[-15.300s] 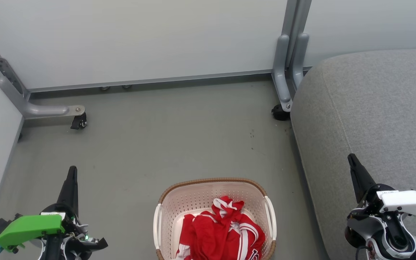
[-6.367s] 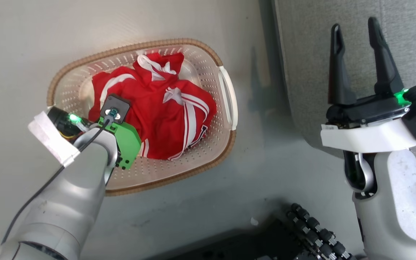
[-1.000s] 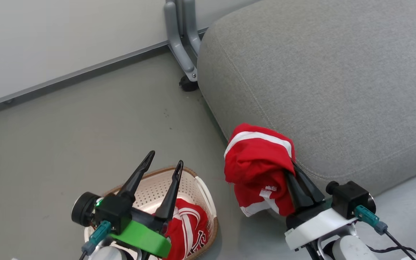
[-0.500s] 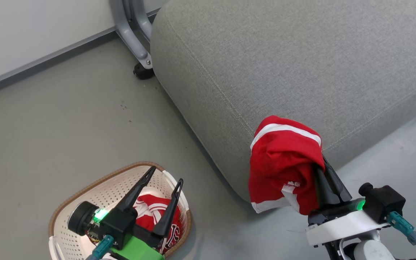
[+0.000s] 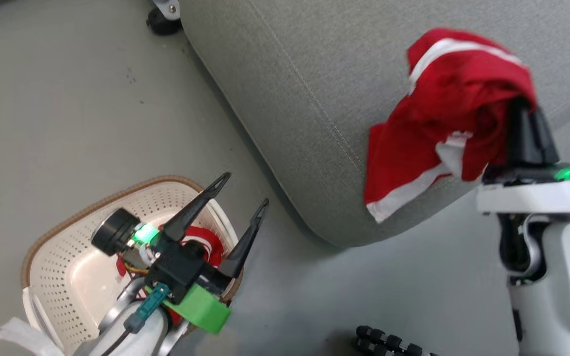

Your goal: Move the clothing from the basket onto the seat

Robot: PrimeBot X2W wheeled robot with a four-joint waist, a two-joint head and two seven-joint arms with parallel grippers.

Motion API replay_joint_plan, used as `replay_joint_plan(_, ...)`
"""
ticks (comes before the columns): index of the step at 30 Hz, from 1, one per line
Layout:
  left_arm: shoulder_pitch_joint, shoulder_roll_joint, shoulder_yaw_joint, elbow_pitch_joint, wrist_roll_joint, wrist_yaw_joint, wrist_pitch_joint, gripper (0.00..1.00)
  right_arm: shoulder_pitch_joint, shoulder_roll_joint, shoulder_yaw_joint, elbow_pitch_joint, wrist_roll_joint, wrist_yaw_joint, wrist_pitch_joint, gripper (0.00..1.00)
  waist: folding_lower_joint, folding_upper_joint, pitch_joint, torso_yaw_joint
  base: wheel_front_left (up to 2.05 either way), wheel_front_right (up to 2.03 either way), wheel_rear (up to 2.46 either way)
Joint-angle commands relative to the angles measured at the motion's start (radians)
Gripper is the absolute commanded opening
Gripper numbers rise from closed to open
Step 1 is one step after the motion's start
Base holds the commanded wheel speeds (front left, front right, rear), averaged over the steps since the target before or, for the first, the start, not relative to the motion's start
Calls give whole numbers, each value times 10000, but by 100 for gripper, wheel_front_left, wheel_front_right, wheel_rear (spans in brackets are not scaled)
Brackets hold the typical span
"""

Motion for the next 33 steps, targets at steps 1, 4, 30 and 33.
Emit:
replay_joint_plan(1, -503, 58, -112, -178, 121, -51, 25, 100, -623, -158, -355, 144, -86, 1, -31, 0, -1, 0, 1452, 635, 0, 0, 0)
replay_joint_plan(4, -1304, 43, -547, -486, 204, -60, 155, 100, -1855, -812, -1140, 537, -173, 1, -31, 0, -1, 0, 2154, 1203, 0, 0, 0)
replay_joint_plan(30, -3032, -702, -1359, 54, -310, 152, -230, 100, -6710, -2623, -2908, 6674, -1483, -1, -31, 100, -1, 0, 3046, 3647, 0, 0, 0)
replay_joint_plan(33, -2674, -980, -889, 158, -599, 395, -227, 100, -6068, -2216, -2932, 6188, -1748, -1, -31, 100, -1, 0, 2422, 3696, 0, 0, 0)
